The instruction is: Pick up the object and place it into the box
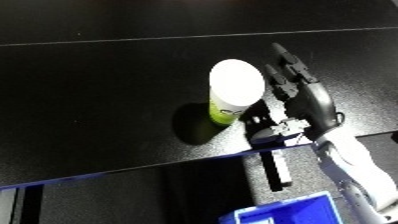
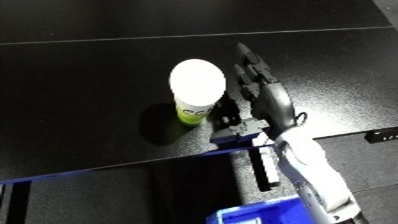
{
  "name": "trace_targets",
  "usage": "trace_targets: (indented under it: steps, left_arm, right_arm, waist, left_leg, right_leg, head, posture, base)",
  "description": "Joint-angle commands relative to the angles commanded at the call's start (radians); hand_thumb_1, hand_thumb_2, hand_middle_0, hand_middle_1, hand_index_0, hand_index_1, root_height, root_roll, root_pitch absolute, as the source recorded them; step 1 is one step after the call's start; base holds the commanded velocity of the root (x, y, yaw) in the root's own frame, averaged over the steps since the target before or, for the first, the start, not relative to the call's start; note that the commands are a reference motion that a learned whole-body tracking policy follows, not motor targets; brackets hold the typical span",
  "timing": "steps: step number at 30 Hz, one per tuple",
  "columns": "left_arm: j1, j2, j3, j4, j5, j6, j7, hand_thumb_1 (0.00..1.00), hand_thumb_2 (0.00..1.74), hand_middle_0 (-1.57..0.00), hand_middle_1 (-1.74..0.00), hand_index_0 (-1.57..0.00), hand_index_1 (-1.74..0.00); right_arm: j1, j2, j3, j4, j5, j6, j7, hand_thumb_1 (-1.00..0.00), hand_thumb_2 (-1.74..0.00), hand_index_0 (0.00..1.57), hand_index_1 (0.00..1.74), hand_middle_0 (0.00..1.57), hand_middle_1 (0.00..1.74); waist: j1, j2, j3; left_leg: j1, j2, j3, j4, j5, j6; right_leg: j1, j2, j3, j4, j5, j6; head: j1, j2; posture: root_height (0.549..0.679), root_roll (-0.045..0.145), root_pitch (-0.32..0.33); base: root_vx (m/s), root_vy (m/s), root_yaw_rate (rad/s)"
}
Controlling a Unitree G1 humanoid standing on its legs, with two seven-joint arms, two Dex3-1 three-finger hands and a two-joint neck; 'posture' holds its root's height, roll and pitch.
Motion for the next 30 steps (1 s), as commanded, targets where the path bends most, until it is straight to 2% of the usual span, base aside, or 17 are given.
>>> trace_targets:
  steps: [9,13,19,29,30]
  left_arm:
    - [-0.013,-0.006,-0.015,-0.008,-0.021,0.011,0.004,0.0,0.0,0.0,0.0,0.0,0.0]
    - [-0.016,-0.011,-0.014,-0.02,-0.049,0.011,0.006,0.0,0.0,0.0,0.0,0.0,0.0]
    - [-0.01,-0.019,-0.021,-0.045,-0.054,0.021,0.014,0.0,0.0,0.0,0.0,0.0,0.0]
    - [-0.008,-0.014,-0.021,-0.054,-0.051,0.014,0.017,0.0,0.0,0.0,0.0,0.0,0.0]
    - [-0.009,-0.014,-0.021,-0.056,-0.05,0.014,0.017,0.0,0.0,0.0,0.0,0.0,0.0]
  right_arm:
    - [-0.093,0.04,0.076,0.062,0.008,0.016,0.016,0.0,0.0,0.0,0.0,0.0,0.0]
    - [-0.131,0.06,0.102,0.081,0.011,0.018,0.014,-0.2,-0.35,0.31,0.35,0.31,0.35]
    - [-0.178,0.083,0.118,0.104,-0.002,0.009,0.01,-0.5,-0.87,0.79,0.87,0.79,0.87]
    - [-0.212,0.075,0.133,0.104,0.013,-0.008,-0.005,-1.0,-1.74,1.57,1.74,1.57,1.74]
    - [-0.212,0.072,0.133,0.103,0.015,-0.012,-0.007,-1.0,-1.74,1.57,1.74,1.57,1.74]
  waist:
    - [0.018,0.013,0.01]
    - [0.027,0.017,0.012]
    - [0.041,0.025,0.018]
    - [0.046,0.031,0.024]
    - [0.046,0.031,0.024]
  left_leg:
    - [-0.002,-0.008,-0.003,0.0,0.003,-0.0026]
    - [-0.003,-0.009,-0.004,0.0,0.004,-0.0036]
    - [-0.007,-0.015,-0.006,0.003,0.004,-0.003]
    - [-0.013,-0.021,-0.007,-0.003,0.009,-0.0037]
    - [-0.013,-0.021,-0.006,-0.003,0.008,-0.0033]
  right_leg:
    - [-0.006,-0.0011,0.004,0.004,-0.001,-0.0024]
    - [-0.007,-0.0032,0.004,0.005,-0.001,-0.0027]
    - [-0.01,-0.004,0.005,0.011,-0.003,-0.0039]
    - [-0.018,0.0005,0.008,0.014,-0.004,-0.006]
    - [-0.019,0.0008,0.008,0.014,-0.005,-0.0061]
  head:
    - [0.028,0.003]
    - [0.039,0.002]
    - [0.057,0.045]
    - [0.065,0.08]
    - [0.066,0.086]
  posture:
    - [0.602,0.061,-0.064]
    - [0.602,0.063,-0.064]
    - [0.601,0.063,-0.064]
    - [0.601,0.063,-0.057]
    - [0.601,0.063,-0.056]
  base:
    - [0.009,0.018,0.039]
    - [0.011,0.015,0.039]
    - [0.012,0.005,0.065]
    - [-0.007,0.004,0.023]
    - [-0.019,-0.002,-0.003]
